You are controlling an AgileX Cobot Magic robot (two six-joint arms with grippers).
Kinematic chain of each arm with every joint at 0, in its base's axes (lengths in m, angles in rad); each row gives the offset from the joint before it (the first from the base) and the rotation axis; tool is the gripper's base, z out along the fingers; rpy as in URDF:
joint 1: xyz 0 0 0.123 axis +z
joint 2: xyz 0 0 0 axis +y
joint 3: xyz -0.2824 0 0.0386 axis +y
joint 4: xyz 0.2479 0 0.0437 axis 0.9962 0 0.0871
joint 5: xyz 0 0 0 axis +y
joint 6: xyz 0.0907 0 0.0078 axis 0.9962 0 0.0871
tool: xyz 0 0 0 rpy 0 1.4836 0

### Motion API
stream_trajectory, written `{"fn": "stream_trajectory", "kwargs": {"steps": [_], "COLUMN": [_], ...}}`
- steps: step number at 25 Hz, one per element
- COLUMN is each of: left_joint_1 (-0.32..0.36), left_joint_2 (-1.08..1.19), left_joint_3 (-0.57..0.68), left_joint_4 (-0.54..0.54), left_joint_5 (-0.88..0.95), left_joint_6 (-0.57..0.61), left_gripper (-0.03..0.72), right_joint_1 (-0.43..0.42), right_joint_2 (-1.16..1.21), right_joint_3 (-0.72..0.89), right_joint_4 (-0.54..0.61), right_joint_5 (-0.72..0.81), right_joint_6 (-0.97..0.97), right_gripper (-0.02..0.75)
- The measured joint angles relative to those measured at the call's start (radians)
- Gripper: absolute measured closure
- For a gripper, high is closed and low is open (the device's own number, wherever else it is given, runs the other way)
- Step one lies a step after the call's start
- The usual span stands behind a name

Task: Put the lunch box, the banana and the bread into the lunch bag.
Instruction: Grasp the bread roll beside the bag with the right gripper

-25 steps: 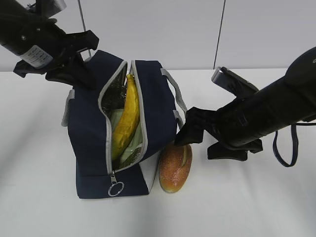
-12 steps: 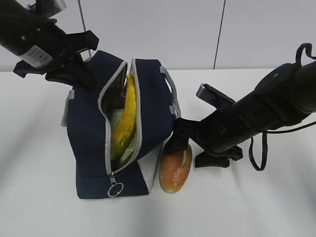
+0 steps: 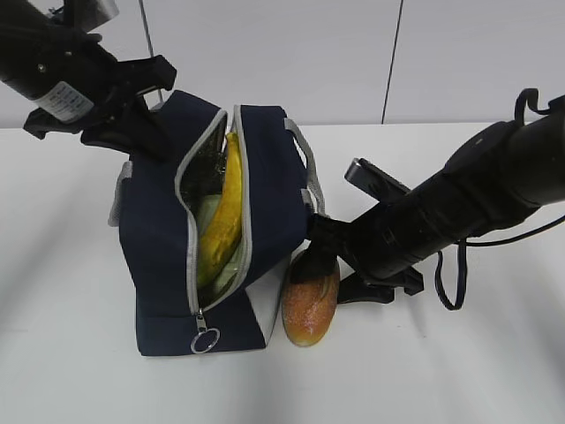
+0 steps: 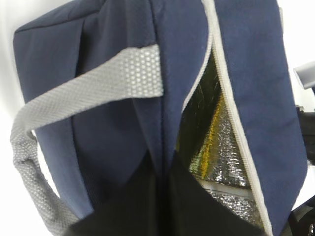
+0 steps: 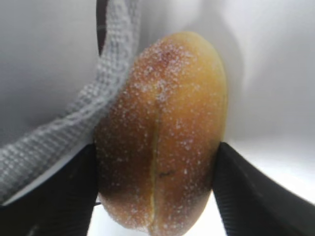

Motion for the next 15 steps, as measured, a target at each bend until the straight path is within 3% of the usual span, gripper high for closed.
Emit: {"fn": "stream_trajectory", "kwargs": {"steps": [6, 15], "left_joint_1": [0.0, 0.0], "left_joint_2": [0.0, 0.0], "left_joint_3": [0.0, 0.0], "left_joint_4": [0.001, 0.001], "left_joint_5": [0.0, 0.002], "left_joint_6": [0.0, 0.0], "left_gripper": [0.691, 0.691], "right_joint_1": [-0.017, -0.144], "right_joint_2": [-0.026, -0.157], "right_joint_3": [-0.001, -0.001], "right_joint_4": [-0.087, -0.329], "right_joint_5": [0.026, 0.066], "right_joint_6": [-0.006, 0.094], "right_gripper": [0.273, 0.279]}}
